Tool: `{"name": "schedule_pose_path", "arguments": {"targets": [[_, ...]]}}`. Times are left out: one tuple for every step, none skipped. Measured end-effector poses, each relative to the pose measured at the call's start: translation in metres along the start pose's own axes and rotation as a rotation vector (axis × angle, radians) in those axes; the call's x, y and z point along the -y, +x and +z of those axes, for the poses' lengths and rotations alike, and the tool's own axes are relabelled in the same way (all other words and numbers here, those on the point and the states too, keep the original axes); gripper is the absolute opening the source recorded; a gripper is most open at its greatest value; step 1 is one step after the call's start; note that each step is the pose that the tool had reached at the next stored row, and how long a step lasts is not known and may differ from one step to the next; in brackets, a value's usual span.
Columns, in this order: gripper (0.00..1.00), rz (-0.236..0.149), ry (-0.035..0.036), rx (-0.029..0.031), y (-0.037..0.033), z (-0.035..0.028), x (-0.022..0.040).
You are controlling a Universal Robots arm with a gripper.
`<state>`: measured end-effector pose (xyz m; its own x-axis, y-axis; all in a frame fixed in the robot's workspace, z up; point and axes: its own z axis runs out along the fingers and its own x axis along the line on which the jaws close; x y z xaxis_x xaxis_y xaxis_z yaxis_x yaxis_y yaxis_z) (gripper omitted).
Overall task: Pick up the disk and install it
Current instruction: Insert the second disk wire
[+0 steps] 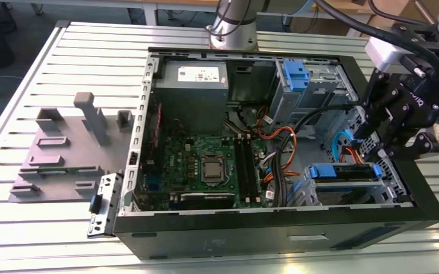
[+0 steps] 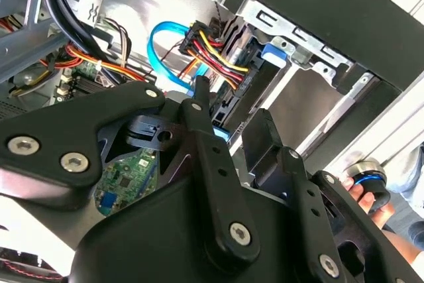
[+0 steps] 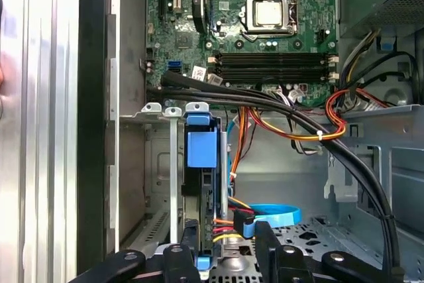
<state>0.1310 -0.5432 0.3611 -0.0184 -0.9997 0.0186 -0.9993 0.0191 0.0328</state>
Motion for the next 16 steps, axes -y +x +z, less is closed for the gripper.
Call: {"name": "schedule_pose_path", "arguments": {"targets": [[0.47, 0.000, 0.0000, 0.0001, 0.0001, 0.0003, -0.0008], [0.47, 0.000, 0.0000, 0.0001, 0.0002, 0.0005, -0.0013], [0.47, 0.000, 0.0000, -0.0002, 0.0003, 0.0005, -0.0016], [0.47, 0.000, 0.0000, -0.0001, 0.0004, 0.0007, -0.0016], [0.47, 0.000, 0.0000, -0.0002, 0.0004, 0.0007, -0.0016], [0.47, 0.000, 0.0000, -0.0002, 0.0004, 0.0007, -0.0016], [0.47, 0.000, 0.0000, -0.0002, 0.0005, 0.0008, -0.0017], [0.47, 0.000, 0.0000, -0.0001, 0.0005, 0.0008, -0.0017], [0.47, 0.000, 0.0000, -0.0001, 0.0005, 0.0008, -0.0017], [0.47, 0.000, 0.0000, -0.0001, 0.0005, 0.0008, -0.0017], [0.47, 0.000, 0.0000, -0.0001, 0.0005, 0.0008, -0.0017], [0.47, 0.000, 0.0000, -0.0001, 0.0005, 0.0009, -0.0017], [0.45, 0.000, 0.0000, -0.0001, 0.0005, 0.0009, -0.0017], [0.45, 0.000, 0.0000, -0.0001, 0.0005, 0.0009, -0.0017], [0.40, 0.000, 0.0000, -0.0001, 0.0005, 0.0009, -0.0017], [0.33, 0.000, 0.0000, -0.0001, 0.0005, 0.0009, -0.0017]]}}
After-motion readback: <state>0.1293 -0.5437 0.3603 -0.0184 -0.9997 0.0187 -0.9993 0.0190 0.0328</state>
